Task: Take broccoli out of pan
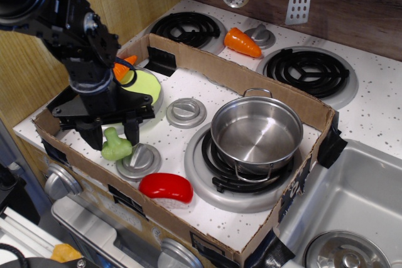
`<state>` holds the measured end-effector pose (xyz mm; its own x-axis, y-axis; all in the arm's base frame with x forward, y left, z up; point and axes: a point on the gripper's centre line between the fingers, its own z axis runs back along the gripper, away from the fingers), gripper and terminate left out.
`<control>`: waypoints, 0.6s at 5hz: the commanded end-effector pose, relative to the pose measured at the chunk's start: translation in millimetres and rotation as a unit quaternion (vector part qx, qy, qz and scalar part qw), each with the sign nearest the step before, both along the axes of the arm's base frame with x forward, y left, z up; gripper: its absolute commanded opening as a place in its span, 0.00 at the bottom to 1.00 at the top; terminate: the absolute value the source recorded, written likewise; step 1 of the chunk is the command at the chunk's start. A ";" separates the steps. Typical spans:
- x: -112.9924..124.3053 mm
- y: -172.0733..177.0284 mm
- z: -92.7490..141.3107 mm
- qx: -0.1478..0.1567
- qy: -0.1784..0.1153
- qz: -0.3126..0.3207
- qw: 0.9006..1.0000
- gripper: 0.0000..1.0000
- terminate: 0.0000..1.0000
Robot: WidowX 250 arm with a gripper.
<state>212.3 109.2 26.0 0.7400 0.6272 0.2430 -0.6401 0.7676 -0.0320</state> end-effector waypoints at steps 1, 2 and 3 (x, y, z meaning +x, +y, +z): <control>15.0 -5.4 38.0 0.041 0.022 -0.022 0.999 1.00 0.00; 21.8 -16.1 55.6 0.056 0.031 -0.024 0.998 1.00 0.00; 31.8 -27.9 83.4 0.075 0.043 -0.019 0.996 1.00 0.00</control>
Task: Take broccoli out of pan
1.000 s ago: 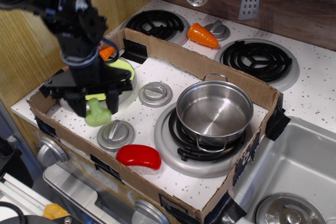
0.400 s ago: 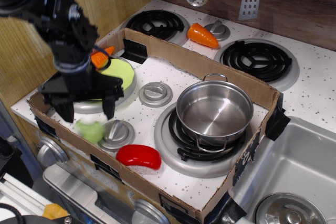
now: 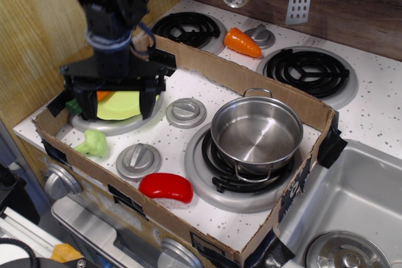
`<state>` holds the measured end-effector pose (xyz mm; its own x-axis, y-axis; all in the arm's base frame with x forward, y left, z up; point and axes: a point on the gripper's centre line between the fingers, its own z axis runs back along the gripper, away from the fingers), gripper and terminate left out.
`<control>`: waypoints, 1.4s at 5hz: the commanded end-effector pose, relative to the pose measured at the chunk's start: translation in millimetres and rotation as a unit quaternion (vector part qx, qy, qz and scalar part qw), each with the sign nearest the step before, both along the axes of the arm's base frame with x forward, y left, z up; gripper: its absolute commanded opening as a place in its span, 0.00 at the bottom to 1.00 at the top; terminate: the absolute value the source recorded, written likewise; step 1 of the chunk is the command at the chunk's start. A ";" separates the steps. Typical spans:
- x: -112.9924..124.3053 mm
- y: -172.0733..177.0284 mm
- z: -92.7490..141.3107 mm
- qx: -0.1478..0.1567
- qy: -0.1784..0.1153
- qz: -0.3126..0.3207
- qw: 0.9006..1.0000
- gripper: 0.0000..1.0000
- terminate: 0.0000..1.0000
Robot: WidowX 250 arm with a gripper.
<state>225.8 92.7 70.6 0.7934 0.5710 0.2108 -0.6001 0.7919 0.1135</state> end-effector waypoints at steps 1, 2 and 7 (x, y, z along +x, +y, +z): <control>26.3 -20.4 59.4 0.044 -0.018 -0.007 0.999 1.00 0.00; 35.5 -25.4 69.0 0.036 -0.016 -0.031 0.999 1.00 0.00; 35.5 -25.4 69.0 0.036 -0.016 -0.031 0.999 1.00 0.00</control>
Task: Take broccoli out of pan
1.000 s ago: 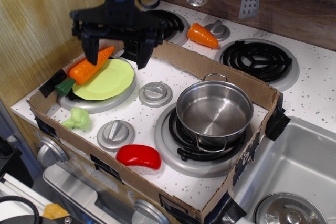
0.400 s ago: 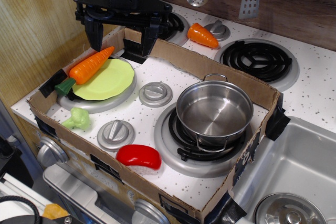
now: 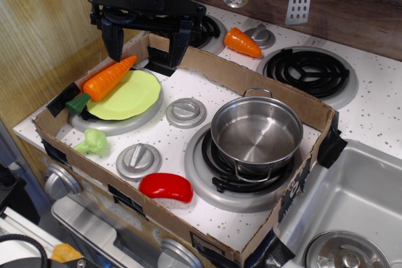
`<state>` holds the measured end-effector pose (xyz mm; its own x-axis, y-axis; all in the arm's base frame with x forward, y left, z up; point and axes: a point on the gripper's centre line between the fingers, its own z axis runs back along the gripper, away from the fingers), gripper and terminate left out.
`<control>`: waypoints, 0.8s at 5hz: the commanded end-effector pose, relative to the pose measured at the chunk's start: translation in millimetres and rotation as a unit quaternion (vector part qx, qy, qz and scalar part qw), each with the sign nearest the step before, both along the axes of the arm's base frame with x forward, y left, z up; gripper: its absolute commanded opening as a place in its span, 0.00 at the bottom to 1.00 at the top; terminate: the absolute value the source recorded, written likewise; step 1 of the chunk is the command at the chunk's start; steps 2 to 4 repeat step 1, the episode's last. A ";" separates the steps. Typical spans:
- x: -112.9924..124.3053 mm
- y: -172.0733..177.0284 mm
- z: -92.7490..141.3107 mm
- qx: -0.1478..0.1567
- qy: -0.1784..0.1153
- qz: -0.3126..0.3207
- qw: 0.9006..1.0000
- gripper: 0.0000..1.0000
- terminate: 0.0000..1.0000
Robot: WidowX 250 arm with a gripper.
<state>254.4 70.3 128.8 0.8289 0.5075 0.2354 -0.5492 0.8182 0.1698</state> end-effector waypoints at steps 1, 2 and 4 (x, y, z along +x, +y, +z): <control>6.9 -3.0 10.7 0.004 -0.022 -0.001 1.000 1.00 1.00; 6.9 -3.0 10.7 0.004 -0.022 -0.001 1.000 1.00 1.00; 6.9 -3.0 10.7 0.004 -0.022 -0.001 1.000 1.00 1.00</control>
